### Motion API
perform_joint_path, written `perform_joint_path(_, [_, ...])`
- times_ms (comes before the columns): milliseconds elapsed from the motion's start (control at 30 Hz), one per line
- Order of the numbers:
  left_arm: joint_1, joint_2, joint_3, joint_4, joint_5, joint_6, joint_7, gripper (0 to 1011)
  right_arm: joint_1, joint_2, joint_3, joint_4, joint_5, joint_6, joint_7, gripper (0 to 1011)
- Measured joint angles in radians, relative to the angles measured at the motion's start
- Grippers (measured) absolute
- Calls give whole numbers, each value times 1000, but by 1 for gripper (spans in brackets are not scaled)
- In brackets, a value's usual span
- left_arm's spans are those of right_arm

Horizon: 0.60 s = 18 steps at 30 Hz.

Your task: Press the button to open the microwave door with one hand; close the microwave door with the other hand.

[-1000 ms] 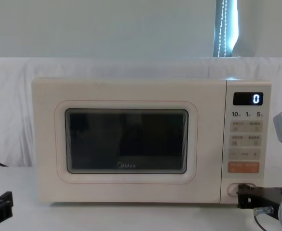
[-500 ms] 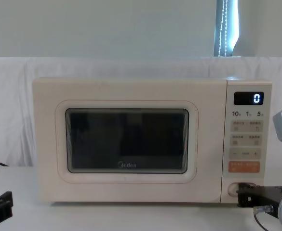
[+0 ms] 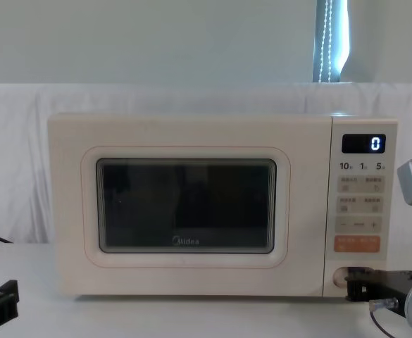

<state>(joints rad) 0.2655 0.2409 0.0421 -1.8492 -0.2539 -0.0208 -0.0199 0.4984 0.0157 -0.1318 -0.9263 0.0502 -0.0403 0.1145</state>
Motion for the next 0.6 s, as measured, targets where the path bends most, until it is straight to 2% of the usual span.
perform_joint_path(600, [0,0,0,0,0,0,0,1001,15,-2,3,24,-4,-7,-1,0])
